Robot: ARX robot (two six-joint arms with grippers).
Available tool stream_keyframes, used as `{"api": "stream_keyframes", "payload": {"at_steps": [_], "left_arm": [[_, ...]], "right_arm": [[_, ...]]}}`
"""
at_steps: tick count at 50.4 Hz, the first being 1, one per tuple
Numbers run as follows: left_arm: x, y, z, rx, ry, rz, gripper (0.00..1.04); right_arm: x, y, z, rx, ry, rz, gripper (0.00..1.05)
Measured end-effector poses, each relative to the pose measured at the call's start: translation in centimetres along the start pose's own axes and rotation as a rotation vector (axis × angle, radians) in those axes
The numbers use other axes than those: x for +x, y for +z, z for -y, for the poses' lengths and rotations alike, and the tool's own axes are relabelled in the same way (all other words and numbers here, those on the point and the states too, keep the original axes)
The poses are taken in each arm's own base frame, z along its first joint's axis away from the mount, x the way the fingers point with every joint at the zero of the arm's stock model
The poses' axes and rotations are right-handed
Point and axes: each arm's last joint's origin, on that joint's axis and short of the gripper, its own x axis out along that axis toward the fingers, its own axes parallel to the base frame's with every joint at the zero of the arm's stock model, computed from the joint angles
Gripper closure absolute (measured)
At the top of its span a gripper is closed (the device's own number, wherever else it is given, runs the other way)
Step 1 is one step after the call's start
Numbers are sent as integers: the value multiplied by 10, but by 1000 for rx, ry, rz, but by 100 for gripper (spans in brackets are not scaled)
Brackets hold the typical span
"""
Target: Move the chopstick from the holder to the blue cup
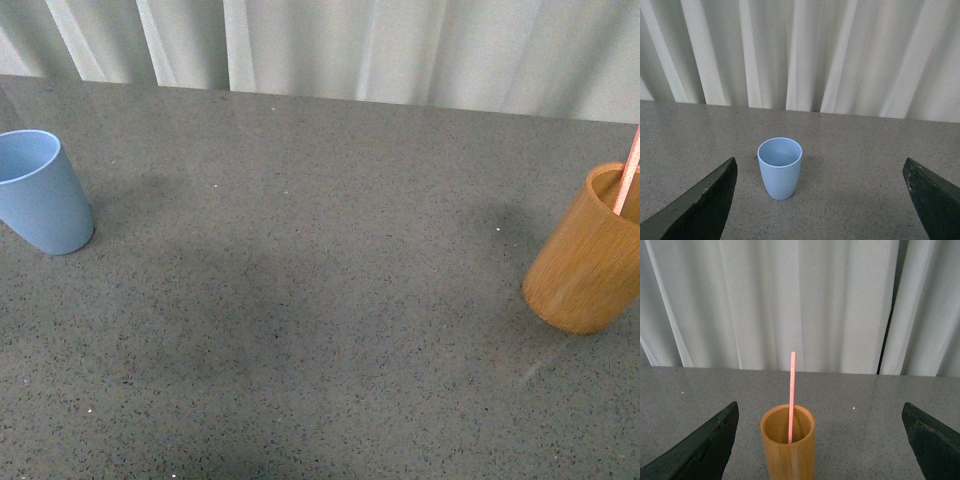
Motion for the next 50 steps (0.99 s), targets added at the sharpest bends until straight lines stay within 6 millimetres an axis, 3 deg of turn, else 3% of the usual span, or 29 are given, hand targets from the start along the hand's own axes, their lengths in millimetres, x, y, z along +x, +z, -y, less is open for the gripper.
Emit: {"api": "stream_keyframes", "payload": {"at_steps": [50], "left_arm": [[0,0,0,0,0,0,7]], "right_arm": [[0,0,0,0,0,0,10]]}}
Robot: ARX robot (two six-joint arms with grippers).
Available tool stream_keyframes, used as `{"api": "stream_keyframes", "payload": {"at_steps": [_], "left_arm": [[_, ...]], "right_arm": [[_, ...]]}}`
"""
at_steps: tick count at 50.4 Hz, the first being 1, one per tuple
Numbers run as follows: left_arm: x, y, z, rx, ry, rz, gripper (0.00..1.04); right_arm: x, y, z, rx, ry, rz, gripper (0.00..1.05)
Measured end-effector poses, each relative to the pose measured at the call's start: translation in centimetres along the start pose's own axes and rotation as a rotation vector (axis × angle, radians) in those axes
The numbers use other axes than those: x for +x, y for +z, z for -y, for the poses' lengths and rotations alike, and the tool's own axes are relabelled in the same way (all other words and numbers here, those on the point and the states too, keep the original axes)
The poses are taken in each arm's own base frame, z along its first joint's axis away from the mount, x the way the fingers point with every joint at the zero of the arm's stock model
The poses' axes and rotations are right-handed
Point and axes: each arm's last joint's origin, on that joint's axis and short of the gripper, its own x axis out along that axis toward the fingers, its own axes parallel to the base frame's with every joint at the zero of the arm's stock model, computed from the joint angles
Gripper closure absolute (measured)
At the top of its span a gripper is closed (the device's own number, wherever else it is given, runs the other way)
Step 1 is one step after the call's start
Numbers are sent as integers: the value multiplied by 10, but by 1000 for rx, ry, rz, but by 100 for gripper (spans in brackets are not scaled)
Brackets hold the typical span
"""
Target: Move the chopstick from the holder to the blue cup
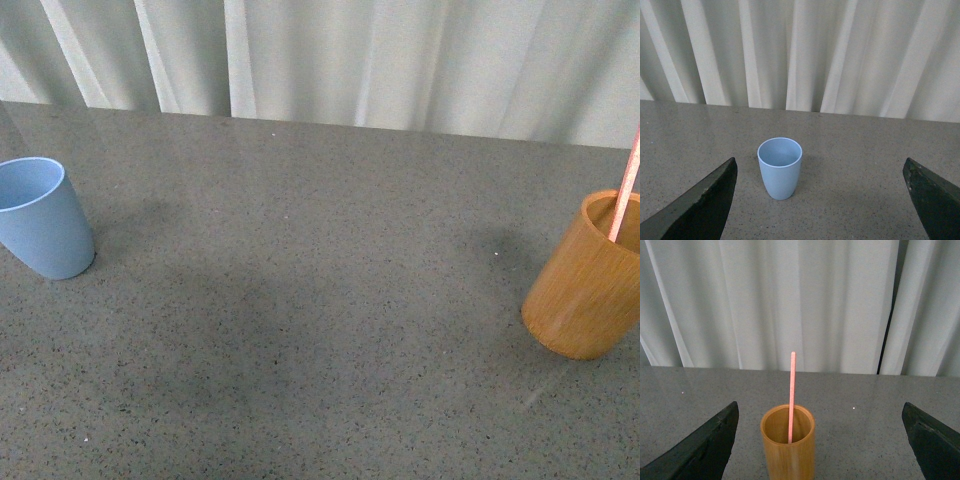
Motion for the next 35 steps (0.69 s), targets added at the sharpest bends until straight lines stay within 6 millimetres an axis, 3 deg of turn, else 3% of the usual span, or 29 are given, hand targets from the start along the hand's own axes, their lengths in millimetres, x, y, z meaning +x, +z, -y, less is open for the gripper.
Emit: {"api": "stream_keyframes", "payload": {"at_steps": [35], "left_arm": [[0,0,0,0,0,0,7]], "right_arm": [[0,0,0,0,0,0,10]]}}
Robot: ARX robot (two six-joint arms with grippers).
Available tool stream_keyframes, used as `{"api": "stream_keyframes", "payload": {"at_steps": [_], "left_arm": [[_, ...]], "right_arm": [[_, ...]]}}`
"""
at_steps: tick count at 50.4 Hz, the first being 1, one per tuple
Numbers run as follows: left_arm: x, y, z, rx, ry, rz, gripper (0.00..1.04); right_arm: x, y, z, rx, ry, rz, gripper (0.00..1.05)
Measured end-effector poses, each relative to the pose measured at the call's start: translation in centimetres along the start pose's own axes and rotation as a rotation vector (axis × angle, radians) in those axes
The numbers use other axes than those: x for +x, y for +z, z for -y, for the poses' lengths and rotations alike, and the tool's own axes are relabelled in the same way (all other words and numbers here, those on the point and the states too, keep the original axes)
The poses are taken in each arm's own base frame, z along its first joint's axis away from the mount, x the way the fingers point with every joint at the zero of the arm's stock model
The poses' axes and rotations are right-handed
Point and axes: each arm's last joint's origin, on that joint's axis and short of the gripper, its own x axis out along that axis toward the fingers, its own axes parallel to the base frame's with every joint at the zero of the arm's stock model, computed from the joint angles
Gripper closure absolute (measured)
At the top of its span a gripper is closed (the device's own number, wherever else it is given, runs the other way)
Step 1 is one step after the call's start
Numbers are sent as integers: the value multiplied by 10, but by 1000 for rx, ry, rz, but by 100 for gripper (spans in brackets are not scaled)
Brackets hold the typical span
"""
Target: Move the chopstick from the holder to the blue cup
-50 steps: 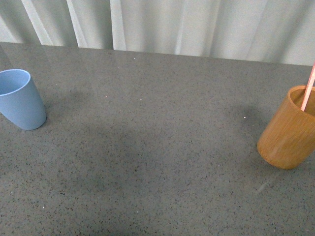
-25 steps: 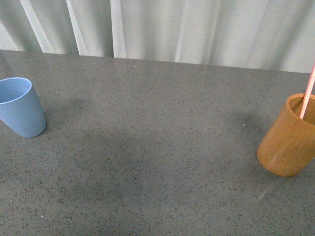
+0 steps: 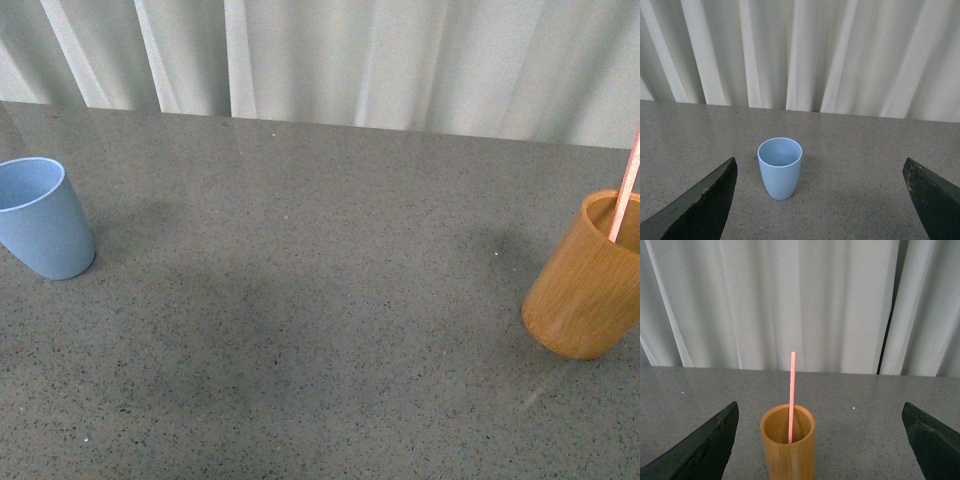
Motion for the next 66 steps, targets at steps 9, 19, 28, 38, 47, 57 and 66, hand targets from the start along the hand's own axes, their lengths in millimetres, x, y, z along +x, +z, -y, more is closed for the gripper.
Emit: {"api": "stream_keyframes", "payload": {"at_steps": [9,19,28,38,47,57,66], "left_arm": [[1,-1,0,-9,20,-31,7],[28,0,-9,-142,183,-585,7],[85,33,-19,-159,156,-757,7],[159,55,-28,-44,148,-887,7],[203,45,-36,-33,172,-979,7],[225,26,-41,-44,199,-1029,7],[242,13,-40,-43,208,-1049,7]], "right_arm": [[0,0,0,0,0,0,10],[0,0,0,0,0,0,10],[0,0,0,0,0,0,10],[0,0,0,0,0,0,10],[0,0,0,0,0,0,10],[0,0,0,0,0,0,10],[0,0,0,0,0,0,10]]}}
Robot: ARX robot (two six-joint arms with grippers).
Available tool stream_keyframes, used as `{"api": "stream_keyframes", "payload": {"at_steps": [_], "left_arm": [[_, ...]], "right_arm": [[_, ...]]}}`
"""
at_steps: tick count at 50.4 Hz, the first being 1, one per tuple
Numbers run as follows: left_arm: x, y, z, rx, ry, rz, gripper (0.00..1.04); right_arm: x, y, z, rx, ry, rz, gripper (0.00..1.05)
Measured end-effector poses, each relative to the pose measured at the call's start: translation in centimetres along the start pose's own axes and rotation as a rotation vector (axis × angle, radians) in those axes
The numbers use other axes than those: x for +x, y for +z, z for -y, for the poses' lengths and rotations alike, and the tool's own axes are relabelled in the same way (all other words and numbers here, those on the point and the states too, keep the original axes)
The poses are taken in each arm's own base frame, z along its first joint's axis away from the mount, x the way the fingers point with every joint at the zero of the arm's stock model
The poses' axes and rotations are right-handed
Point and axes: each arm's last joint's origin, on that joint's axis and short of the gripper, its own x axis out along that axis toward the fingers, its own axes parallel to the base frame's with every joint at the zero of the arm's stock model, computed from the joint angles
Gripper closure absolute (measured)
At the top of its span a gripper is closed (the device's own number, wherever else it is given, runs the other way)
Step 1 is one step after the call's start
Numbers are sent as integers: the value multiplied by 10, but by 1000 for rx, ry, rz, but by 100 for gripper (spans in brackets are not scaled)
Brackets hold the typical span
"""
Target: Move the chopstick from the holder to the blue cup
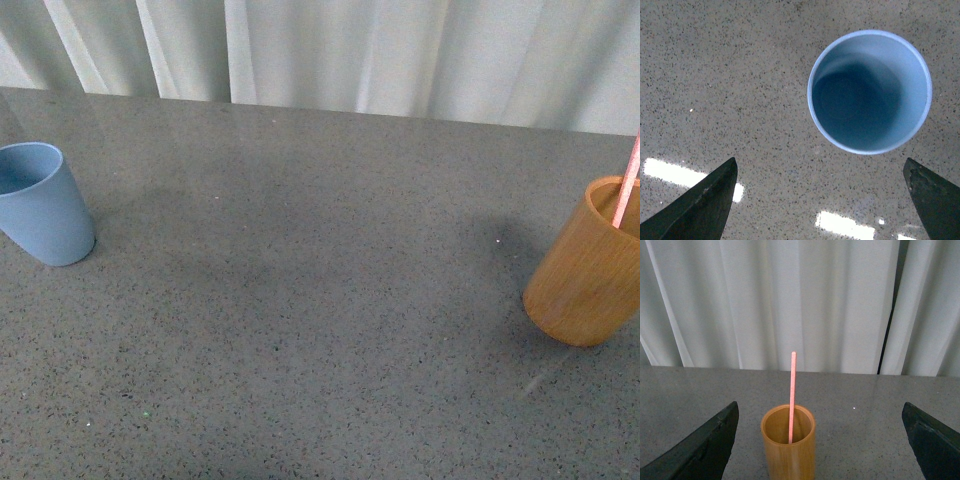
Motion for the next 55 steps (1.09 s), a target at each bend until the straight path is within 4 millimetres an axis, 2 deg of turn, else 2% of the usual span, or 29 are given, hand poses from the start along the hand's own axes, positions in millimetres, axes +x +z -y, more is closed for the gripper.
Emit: {"api": "stream_keyframes", "payload": {"at_steps": [13,37,45,55], "left_arm": [[19,14,8,11,27,8,7],[55,17,16,12,83,-34,7],[59,15,22,26,74,-34,28],[58,3,36,62,8,-74,64]], "right_arm": [[0,0,0,0,0,0,10],[0,0,0,0,0,0,10],[0,0,0,0,0,0,10],[0,0,0,0,0,0,10]]}}
